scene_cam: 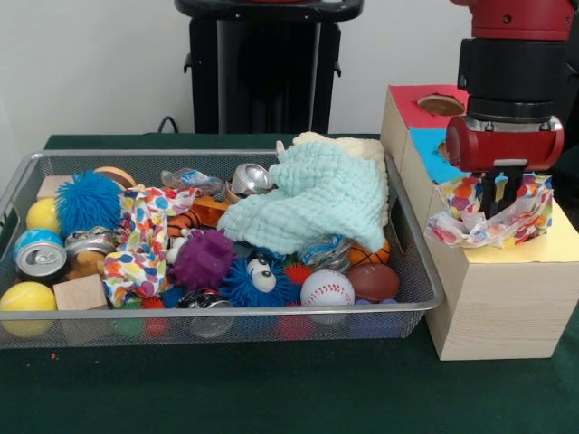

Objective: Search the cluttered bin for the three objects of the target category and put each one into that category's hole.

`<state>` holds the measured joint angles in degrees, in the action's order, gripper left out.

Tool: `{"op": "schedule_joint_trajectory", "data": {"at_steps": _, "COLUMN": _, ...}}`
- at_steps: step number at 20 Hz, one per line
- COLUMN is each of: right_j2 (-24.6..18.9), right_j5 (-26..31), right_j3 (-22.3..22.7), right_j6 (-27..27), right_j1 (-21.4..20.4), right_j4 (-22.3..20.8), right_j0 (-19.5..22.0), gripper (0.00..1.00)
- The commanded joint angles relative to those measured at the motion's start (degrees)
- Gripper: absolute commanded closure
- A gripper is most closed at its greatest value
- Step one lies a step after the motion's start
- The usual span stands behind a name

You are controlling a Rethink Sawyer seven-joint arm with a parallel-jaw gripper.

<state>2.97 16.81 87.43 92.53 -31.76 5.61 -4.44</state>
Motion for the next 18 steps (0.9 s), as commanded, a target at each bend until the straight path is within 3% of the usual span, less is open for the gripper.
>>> {"op": "schedule_joint_trajectory", "data": {"at_steps": 1, "right_j2": -5.88, "right_j5": 5.24, "right_j3": 3.18, "right_j6": 7.78, "right_j1": 10.74, "right_j4": 1.55, "right_j0": 5.11, "gripper": 1.00}}
{"op": "schedule_joint_trajectory", "data": {"at_steps": 2, "right_j2": -7.84, "right_j5": 3.73, "right_j3": 4.03, "right_j6": 7.70, "right_j1": 11.43, "right_j4": 2.12, "right_j0": 6.49, "gripper": 1.00}}
{"op": "schedule_joint_trajectory", "data": {"at_steps": 5, "right_j2": -8.13, "right_j5": 1.46, "right_j3": 4.01, "right_j6": 8.19, "right_j1": 12.58, "right_j4": 1.98, "right_j0": 6.53, "gripper": 1.00}}
{"op": "schedule_joint_trajectory", "data": {"at_steps": 6, "right_j2": -8.11, "right_j5": 1.10, "right_j3": 4.07, "right_j6": 8.55, "right_j1": 12.64, "right_j4": 1.88, "right_j0": 6.46, "gripper": 0.00}}
{"op": "schedule_joint_trajectory", "data": {"at_steps": 14, "right_j2": -6.89, "right_j5": 3.72, "right_j3": 4.91, "right_j6": 8.90, "right_j1": 11.11, "right_j4": 1.81, "right_j0": 5.56, "gripper": 0.00}}
{"op": "schedule_joint_trajectory", "data": {"at_steps": 18, "right_j2": -6.31, "right_j5": 11.88, "right_j3": 5.42, "right_j6": 8.30, "right_j1": 8.30, "right_j4": 2.77, "right_j0": 5.56, "gripper": 0.00}}
